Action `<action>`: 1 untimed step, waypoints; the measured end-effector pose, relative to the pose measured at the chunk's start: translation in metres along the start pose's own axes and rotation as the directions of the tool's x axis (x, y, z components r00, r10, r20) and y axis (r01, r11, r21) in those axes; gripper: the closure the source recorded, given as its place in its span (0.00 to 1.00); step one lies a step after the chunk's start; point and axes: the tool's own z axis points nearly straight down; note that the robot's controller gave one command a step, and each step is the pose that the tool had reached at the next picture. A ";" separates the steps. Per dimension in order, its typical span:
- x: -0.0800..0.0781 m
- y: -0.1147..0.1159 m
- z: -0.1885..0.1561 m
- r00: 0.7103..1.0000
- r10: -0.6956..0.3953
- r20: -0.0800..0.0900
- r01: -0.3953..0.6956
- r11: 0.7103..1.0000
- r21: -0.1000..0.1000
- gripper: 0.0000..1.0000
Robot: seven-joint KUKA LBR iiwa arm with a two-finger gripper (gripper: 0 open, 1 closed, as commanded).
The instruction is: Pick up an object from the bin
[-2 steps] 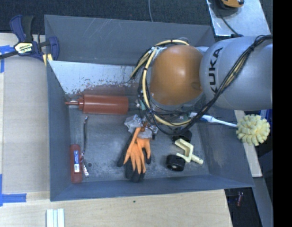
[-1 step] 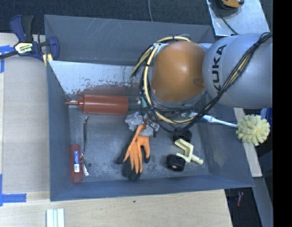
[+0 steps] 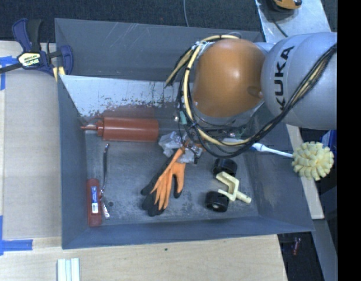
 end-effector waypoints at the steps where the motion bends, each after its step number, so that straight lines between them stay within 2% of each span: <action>1: -0.001 0.000 -0.026 1.000 0.002 0.001 -0.002 1.000 0.001 1.00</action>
Offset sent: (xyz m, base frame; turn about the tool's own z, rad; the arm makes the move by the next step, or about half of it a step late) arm 0.0006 0.0003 0.0423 0.0014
